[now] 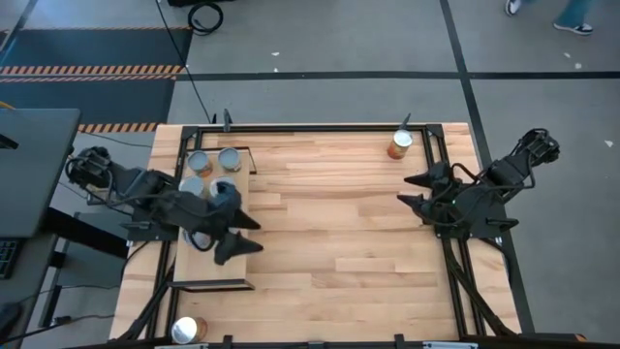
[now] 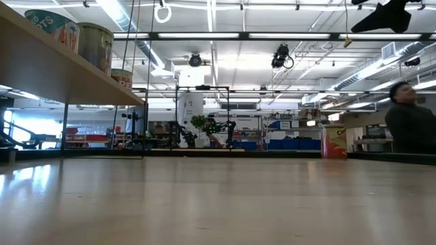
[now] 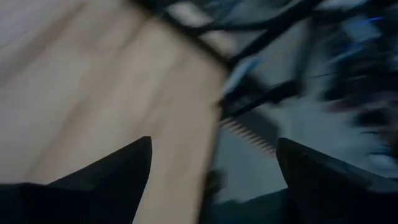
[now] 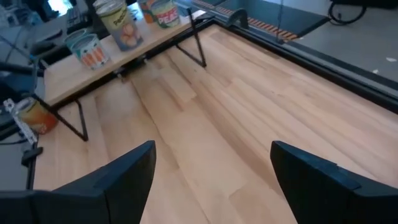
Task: Pick and place cans onto a shelf
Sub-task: Put the bottom canned corn on the shelf
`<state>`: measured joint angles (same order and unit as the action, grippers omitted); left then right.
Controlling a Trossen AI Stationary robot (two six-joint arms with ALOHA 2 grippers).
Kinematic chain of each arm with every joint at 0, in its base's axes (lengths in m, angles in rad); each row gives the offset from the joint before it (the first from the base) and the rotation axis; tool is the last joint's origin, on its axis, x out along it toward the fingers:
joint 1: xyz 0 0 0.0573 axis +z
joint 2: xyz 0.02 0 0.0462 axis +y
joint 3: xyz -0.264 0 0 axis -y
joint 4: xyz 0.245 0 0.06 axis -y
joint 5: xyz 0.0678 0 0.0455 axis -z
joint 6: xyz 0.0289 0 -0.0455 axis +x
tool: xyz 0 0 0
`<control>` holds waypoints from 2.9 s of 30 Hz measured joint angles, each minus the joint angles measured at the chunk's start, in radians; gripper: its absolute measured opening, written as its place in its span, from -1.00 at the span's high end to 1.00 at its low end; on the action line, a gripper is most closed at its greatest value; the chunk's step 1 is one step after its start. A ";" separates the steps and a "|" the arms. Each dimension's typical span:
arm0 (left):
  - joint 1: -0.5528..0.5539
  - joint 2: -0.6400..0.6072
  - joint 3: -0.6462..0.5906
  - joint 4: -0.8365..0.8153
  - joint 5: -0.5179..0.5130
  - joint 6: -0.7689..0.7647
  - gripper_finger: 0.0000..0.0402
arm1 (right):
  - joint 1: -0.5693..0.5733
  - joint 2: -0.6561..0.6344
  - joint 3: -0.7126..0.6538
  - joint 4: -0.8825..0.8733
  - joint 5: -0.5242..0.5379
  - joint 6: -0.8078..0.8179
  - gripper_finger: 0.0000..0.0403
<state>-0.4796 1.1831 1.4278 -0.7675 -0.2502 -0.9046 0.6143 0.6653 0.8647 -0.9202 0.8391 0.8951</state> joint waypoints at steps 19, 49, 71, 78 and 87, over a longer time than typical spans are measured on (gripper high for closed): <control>-0.384 0.118 0.001 0.314 0.116 -0.371 -0.73 | -0.028 0.173 0.171 0.123 -0.029 -0.222 -0.60; -0.592 0.540 -0.001 -0.335 0.627 -1.059 -0.73 | -0.029 0.323 0.175 0.164 -0.028 -0.237 -0.60; -0.626 0.549 -0.094 -0.198 0.629 -1.062 -0.76 | -0.029 0.323 0.175 0.163 -0.049 -0.233 -0.60; -0.634 0.565 -0.095 -0.260 0.611 -1.047 -0.76 | -0.030 0.323 0.175 0.163 -0.051 -0.221 -0.60; -0.632 0.591 -0.095 -0.317 0.560 -1.043 -0.76 | -0.030 0.323 0.175 0.162 -0.064 -0.214 -0.60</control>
<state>-1.1118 1.7741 1.3331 -1.0849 0.3095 -1.9472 0.5846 0.9882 1.0397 -0.7582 0.7748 0.6811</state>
